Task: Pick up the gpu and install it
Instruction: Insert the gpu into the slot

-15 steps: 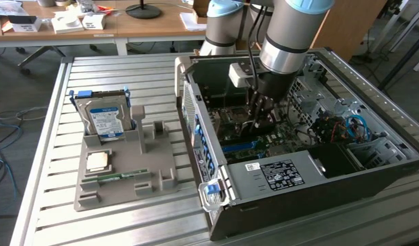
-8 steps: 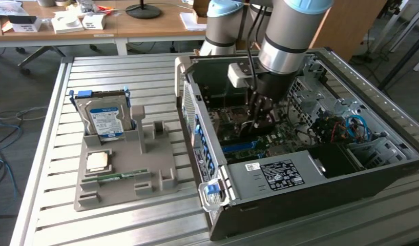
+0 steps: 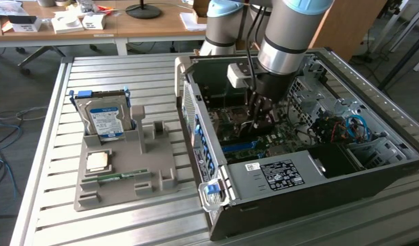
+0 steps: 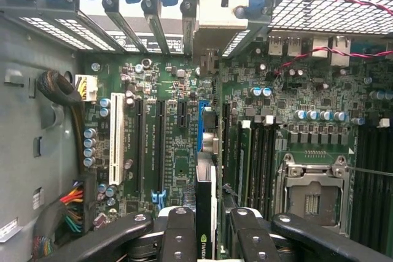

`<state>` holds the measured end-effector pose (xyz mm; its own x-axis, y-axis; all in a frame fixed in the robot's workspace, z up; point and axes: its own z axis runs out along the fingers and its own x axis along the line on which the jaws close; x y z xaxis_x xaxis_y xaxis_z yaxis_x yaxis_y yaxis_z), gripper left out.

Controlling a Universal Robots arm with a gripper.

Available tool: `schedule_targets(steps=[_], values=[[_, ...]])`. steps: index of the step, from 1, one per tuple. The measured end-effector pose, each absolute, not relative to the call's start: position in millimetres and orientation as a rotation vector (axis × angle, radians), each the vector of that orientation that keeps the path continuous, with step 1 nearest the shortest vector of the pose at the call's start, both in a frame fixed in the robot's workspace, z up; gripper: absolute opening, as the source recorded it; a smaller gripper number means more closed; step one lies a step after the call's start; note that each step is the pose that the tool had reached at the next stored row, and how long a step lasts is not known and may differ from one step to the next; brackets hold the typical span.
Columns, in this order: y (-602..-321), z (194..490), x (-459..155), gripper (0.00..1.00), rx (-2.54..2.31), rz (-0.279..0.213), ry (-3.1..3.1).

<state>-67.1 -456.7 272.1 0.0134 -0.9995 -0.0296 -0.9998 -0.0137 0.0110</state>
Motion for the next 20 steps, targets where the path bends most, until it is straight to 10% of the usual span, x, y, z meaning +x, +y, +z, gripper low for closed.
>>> schedule_targets(steps=[20], values=[[-456.8, 265.6, -74.4, 0.26, -2.227, 0.044, 2.196]])
